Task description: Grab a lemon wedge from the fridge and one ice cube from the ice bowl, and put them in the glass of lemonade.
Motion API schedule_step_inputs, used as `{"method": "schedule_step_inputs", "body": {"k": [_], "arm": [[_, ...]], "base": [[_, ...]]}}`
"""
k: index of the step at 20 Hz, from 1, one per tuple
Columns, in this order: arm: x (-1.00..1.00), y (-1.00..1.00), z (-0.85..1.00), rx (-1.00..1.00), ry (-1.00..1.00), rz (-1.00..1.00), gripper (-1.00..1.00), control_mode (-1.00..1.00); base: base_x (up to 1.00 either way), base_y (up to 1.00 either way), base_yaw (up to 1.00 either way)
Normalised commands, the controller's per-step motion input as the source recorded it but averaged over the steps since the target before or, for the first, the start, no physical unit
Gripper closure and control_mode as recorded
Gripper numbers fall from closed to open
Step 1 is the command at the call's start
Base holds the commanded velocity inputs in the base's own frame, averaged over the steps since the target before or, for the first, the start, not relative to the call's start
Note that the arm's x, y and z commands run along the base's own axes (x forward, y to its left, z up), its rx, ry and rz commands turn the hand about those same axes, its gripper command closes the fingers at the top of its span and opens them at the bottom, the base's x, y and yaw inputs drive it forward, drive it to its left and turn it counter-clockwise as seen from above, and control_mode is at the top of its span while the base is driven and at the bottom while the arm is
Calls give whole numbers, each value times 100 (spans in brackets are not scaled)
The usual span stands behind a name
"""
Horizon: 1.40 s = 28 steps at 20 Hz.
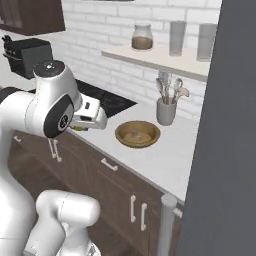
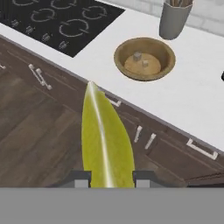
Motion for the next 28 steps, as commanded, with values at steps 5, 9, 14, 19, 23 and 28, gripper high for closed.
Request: {"method": "schedule_step_inputs", "body": {"k": [5, 9, 14, 19, 23, 28], "arm": [[0, 0, 0, 0, 0, 0, 100, 100], [0, 0, 0, 0, 0, 0, 100, 100], [0, 0, 0, 0, 0, 0, 100, 100], [0, 0, 0, 0, 0, 0, 100, 100], [0, 0, 0, 0, 0, 0, 100, 100], [13, -34, -29, 1, 13, -8, 100, -100]], "base": [[100, 0, -63], [48, -9, -67], [0, -45, -76], [42, -13, -39], [62, 0, -1], [25, -14, -2]]}}
